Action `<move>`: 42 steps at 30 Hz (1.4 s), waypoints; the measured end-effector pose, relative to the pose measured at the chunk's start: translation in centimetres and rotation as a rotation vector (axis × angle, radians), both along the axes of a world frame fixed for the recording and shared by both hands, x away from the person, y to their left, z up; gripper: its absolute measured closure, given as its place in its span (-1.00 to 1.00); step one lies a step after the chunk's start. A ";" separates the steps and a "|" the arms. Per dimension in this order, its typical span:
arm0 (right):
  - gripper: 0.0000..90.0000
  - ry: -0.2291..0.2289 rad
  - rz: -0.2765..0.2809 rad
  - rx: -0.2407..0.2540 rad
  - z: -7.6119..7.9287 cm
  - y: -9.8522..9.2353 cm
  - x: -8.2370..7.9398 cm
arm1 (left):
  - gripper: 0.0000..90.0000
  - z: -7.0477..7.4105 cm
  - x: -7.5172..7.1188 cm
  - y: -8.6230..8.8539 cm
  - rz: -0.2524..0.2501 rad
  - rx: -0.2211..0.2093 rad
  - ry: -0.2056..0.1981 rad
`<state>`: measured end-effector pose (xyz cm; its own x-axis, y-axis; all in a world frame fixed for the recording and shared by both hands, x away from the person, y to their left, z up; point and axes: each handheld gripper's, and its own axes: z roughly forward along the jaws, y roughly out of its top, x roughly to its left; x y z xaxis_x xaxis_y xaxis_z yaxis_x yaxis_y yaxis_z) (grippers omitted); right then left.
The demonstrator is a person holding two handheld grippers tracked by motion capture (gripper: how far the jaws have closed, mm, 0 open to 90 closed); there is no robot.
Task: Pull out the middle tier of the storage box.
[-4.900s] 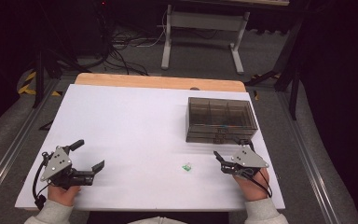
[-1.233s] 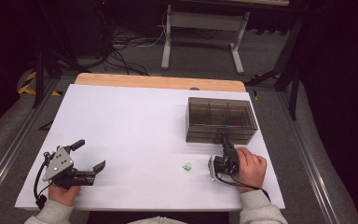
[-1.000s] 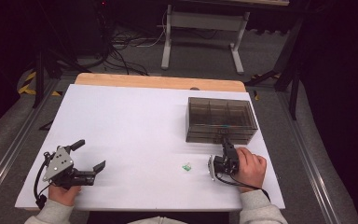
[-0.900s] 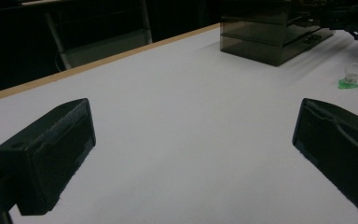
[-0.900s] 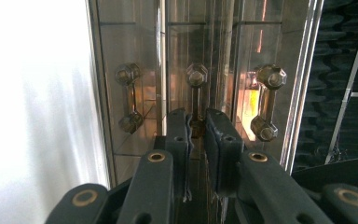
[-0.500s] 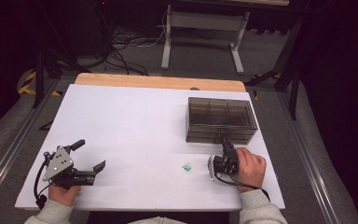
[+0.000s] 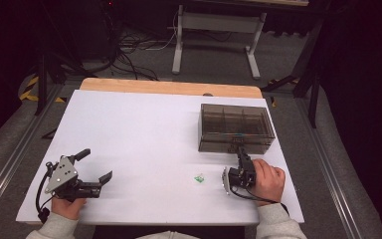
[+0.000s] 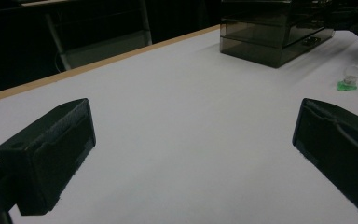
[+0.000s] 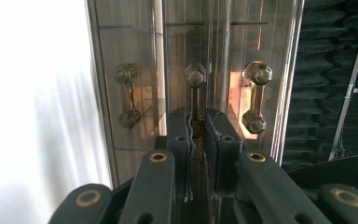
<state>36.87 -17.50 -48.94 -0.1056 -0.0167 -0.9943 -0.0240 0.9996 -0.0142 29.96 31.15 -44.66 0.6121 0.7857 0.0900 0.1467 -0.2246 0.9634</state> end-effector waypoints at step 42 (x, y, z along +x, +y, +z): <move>0.75 0.065 0.044 0.063 0.4 -0.5 -2.2 | -1.00 0.0 0.0 0.1 0.004 0.001 0.001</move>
